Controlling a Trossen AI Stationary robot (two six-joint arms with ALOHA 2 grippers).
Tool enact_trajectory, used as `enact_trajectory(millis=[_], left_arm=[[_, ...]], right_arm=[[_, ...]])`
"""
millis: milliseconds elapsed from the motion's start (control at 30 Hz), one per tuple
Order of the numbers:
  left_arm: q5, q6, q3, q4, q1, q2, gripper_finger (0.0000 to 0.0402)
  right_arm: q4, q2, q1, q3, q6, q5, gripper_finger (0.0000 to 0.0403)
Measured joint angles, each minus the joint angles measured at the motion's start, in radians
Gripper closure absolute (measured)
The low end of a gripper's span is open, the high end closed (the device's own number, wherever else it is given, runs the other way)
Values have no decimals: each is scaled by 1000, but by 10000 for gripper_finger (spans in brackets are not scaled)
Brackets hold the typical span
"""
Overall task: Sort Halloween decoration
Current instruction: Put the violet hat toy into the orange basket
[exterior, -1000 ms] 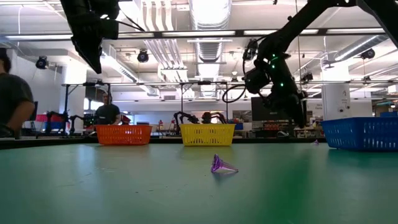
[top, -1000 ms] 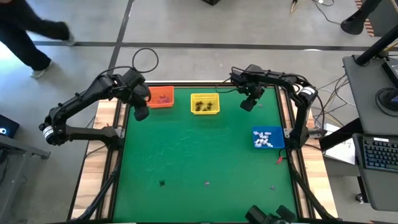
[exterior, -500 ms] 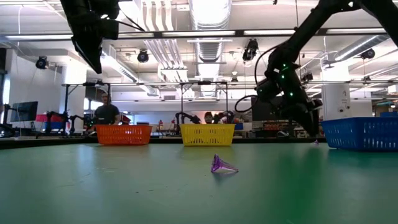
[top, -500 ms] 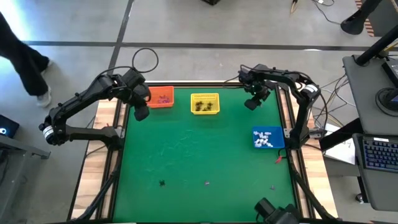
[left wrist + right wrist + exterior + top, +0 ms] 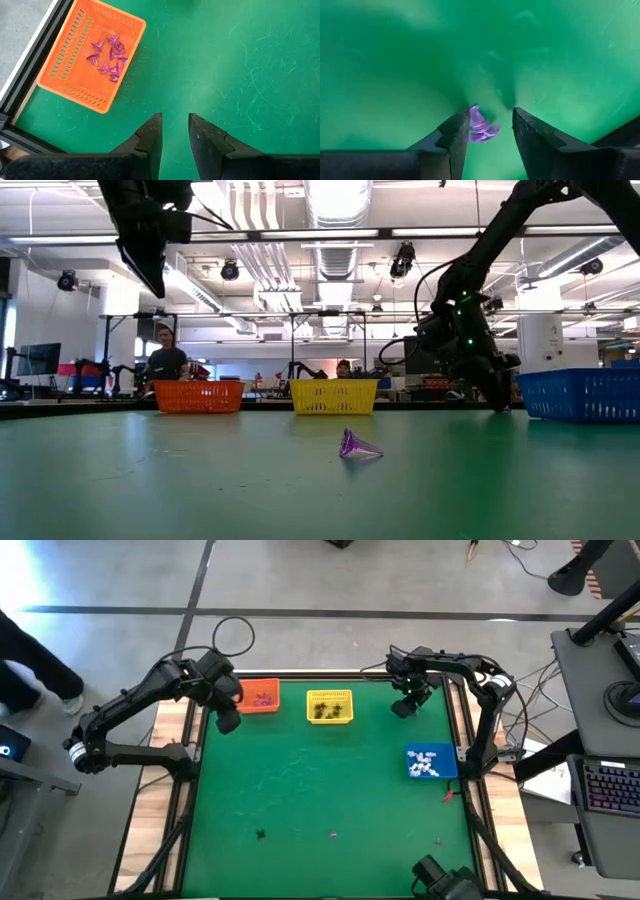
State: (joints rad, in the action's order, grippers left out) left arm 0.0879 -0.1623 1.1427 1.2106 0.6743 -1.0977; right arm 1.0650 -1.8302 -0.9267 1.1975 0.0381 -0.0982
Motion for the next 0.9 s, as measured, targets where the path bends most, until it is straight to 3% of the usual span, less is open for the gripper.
enact_trajectory(millis=[533, 900], left_arm=[[0, -1, 0, 0, 0, 0, 325], [0, -8, 0, 0, 0, 0, 325]], right_arm=[[2, -14, -21, -27, -144, 36, 261], [-1, -12, -22, -29, -197, 58, 372]])
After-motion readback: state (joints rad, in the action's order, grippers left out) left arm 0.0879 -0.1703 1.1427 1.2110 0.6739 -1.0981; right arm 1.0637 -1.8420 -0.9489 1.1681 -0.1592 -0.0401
